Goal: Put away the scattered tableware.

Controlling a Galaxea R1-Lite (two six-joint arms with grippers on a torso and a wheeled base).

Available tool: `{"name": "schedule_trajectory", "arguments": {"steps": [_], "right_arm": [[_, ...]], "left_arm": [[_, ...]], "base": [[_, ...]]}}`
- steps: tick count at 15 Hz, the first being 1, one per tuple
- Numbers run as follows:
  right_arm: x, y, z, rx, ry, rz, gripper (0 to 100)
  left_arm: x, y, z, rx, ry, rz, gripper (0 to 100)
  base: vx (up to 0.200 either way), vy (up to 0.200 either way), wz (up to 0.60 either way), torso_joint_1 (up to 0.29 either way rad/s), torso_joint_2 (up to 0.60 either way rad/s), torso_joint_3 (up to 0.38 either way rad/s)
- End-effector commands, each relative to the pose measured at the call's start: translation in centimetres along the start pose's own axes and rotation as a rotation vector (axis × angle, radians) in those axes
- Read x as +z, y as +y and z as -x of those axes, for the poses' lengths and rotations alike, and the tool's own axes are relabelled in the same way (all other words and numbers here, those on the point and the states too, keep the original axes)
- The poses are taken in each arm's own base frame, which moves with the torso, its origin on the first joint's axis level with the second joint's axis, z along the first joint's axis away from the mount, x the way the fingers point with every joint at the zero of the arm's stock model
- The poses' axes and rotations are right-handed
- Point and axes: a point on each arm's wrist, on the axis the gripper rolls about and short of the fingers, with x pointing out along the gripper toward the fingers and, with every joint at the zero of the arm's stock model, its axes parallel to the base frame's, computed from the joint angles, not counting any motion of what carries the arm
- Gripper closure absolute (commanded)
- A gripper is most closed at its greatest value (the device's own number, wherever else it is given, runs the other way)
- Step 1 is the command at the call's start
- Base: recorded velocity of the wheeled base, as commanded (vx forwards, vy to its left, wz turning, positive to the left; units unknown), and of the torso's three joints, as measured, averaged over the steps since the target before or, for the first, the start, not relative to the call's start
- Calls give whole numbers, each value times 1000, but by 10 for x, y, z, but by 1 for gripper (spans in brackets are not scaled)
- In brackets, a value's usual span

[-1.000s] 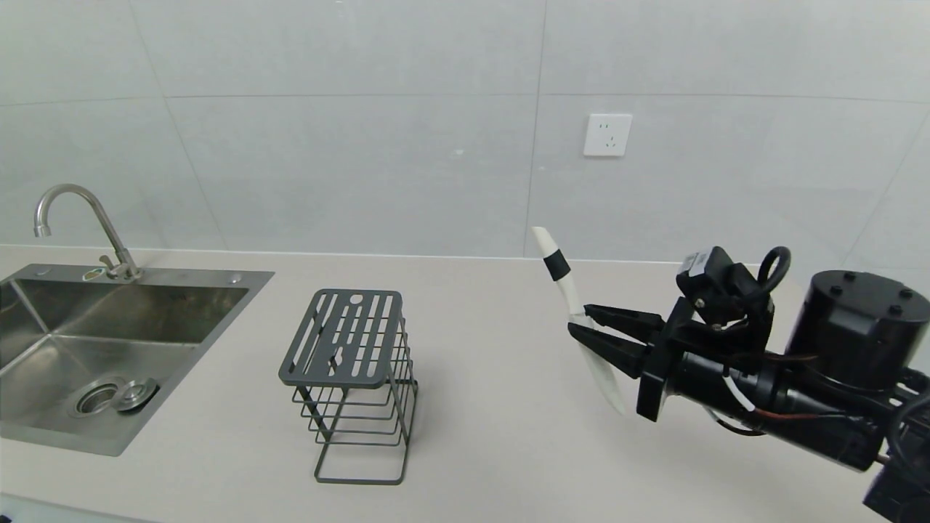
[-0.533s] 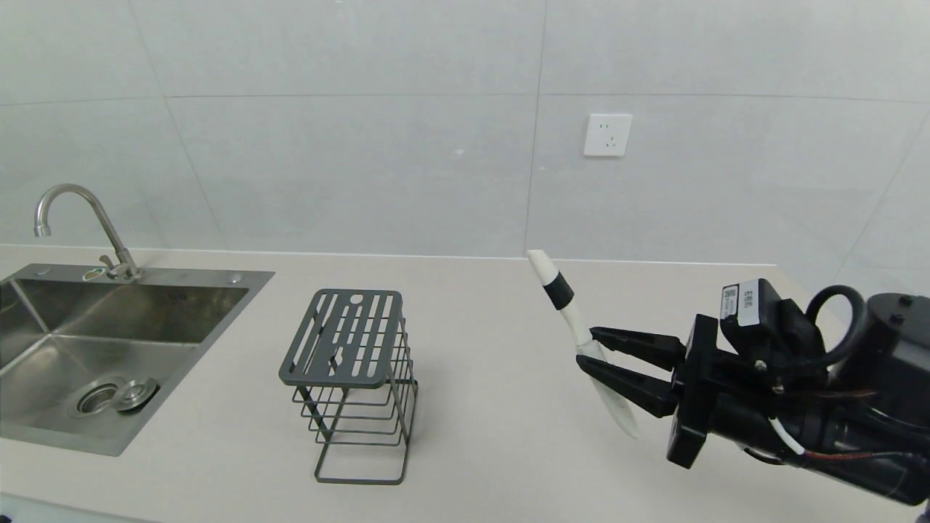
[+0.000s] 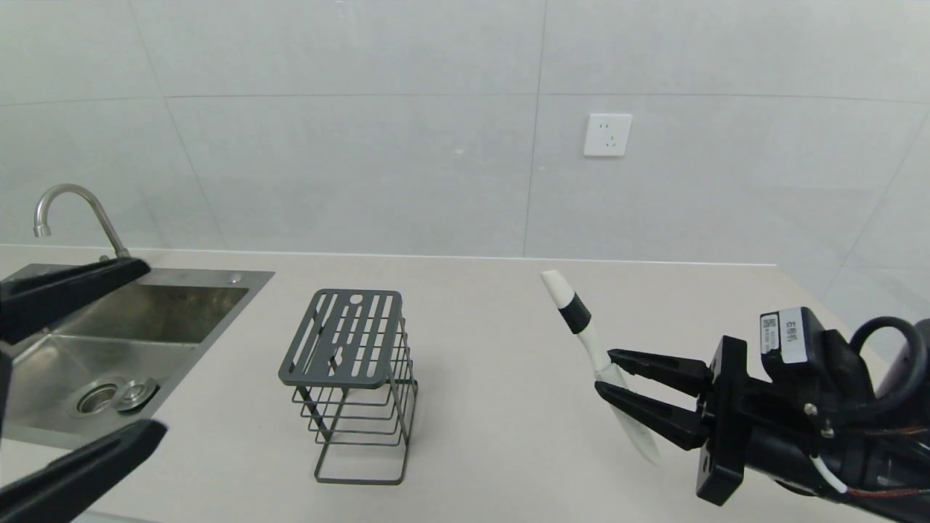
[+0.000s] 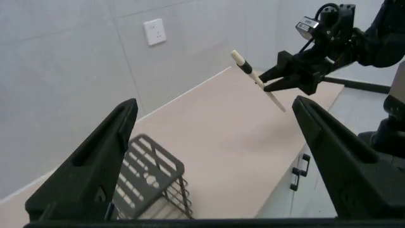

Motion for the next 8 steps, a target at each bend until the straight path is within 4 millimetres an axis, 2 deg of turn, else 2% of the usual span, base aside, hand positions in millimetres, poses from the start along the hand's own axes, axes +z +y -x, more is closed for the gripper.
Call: {"name": "schedule_trajectory", "arguments": {"steps": [1,3,8], "right_arm": [[1,1,2,0,-4,2,100],[1,1,2,0,-4,4,100],[2,0,1,-4,-10,7,100]], "left_arm": [[-19,16,-60,-147,36,46,0],[-31,13,-81,-212,53,71,0],[-59,14,-117,-274,101,139,0]], "base": [[0,0,0,0,0,0],[0,0,0,0,0,0],[0,0,0,0,0,0]]}}
